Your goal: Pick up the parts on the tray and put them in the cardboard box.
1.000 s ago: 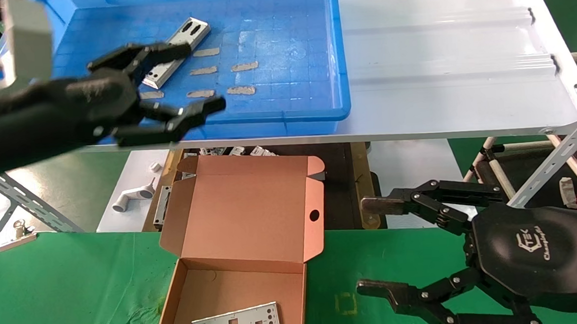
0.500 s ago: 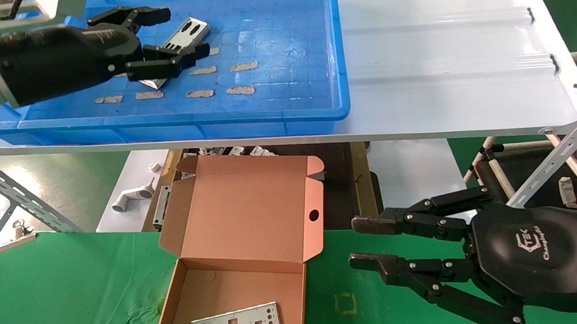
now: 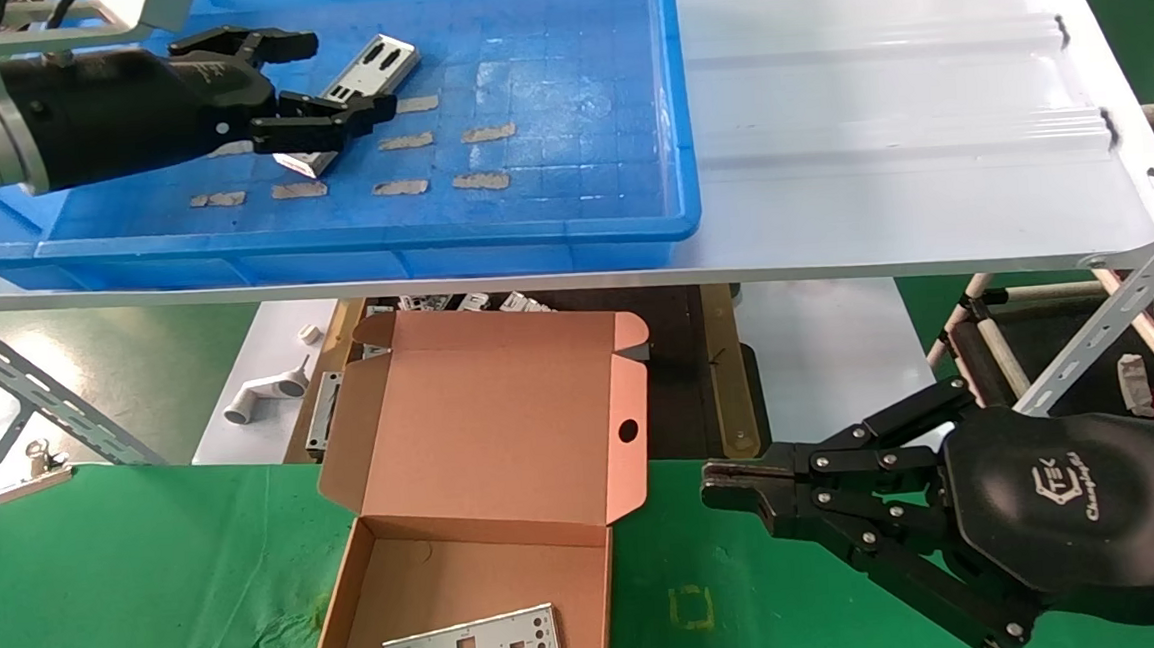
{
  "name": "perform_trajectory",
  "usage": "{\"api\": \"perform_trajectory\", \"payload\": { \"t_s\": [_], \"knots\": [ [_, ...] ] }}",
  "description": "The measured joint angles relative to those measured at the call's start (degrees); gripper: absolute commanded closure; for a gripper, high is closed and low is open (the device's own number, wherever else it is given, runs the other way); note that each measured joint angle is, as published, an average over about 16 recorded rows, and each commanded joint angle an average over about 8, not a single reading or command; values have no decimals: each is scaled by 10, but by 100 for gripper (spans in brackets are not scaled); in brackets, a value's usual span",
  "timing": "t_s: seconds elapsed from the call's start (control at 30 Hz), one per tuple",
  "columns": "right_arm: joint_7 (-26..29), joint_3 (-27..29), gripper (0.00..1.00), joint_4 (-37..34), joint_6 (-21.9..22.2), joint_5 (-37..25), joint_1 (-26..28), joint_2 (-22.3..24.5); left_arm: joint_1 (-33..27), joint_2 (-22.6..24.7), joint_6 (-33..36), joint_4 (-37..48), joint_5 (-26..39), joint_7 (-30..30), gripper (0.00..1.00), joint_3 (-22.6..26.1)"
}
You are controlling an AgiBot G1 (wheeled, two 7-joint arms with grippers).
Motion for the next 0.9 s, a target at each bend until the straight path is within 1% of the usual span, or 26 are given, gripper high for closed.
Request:
{"api": "perform_trajectory", "payload": {
  "t_s": [0.3, 0.43, 0.5, 0.7, 0.9],
  "knots": [
    [0, 0, 100, 0, 0, 0, 0, 0, -14, 20, -20, 50, 2, 24, 1, 0],
    [0, 0, 100, 0, 0, 0, 0, 0, -18, 27, -30, 66, 0, 32, 9, -1],
    [0, 0, 100, 0, 0, 0, 0, 0, -20, 30, -34, 74, 0, 34, 17, -2],
    [0, 0, 100, 0, 0, 0, 0, 0, -24, 36, -44, 92, -2, 39, 53, -4],
    [0, 0, 100, 0, 0, 0, 0, 0, -26, 40, -51, 105, -3, 41, 86, -5]
  ]
}}
